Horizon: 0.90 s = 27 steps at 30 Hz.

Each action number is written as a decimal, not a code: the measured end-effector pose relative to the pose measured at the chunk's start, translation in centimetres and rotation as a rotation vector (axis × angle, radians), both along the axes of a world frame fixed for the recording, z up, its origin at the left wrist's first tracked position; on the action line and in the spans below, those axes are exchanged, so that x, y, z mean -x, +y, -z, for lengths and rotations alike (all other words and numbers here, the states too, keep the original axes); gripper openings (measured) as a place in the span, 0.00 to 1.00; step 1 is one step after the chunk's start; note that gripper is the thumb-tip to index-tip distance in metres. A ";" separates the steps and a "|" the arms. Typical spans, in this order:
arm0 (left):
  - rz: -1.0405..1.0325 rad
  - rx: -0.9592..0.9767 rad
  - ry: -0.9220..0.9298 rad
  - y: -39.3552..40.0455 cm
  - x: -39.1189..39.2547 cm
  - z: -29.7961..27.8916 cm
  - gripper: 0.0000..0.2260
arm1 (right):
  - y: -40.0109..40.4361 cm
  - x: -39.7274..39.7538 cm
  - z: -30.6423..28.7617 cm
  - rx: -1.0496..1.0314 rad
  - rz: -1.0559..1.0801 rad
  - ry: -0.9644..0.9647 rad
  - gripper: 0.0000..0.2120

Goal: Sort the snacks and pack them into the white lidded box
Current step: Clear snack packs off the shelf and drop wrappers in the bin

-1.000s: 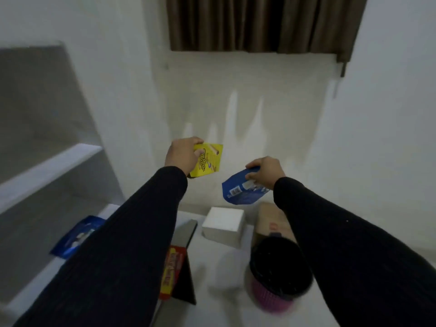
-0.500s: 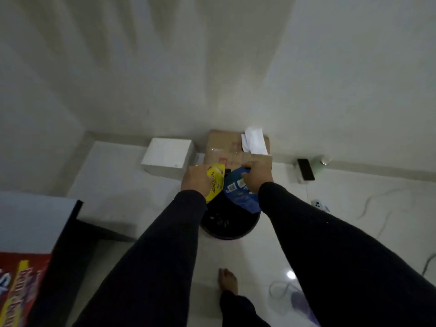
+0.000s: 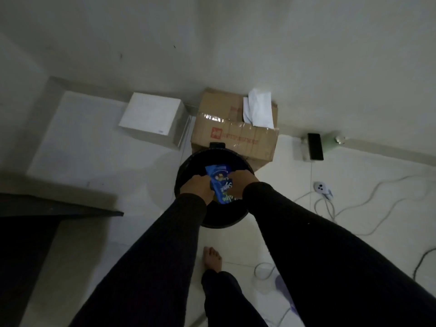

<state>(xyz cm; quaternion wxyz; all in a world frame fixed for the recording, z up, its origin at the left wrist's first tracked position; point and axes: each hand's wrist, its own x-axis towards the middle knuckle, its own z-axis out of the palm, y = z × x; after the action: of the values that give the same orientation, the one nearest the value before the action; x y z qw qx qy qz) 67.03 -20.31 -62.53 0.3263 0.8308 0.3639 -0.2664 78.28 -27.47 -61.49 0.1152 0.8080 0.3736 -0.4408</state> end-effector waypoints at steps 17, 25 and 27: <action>-0.336 -0.458 0.031 11.7 9.5 -25.6 0.13 | 14.3 6.4 -25.3 -0.344 -0.496 -0.241 0.15; -0.645 -0.760 0.042 14.7 25.7 -41.3 0.13 | 21.0 19.8 -40.0 -0.615 -0.740 -0.268 0.15; -0.719 -0.831 0.072 14.4 30.4 -43.7 0.13 | 21.8 24.1 -42.4 -0.690 -0.794 -0.264 0.14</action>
<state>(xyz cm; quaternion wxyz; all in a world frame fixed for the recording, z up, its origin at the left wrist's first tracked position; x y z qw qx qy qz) 36.61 -5.91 -18.80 0.0285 0.7033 0.7103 -0.0005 54.19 -5.63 -19.13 0.0468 0.6441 0.7556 -0.1097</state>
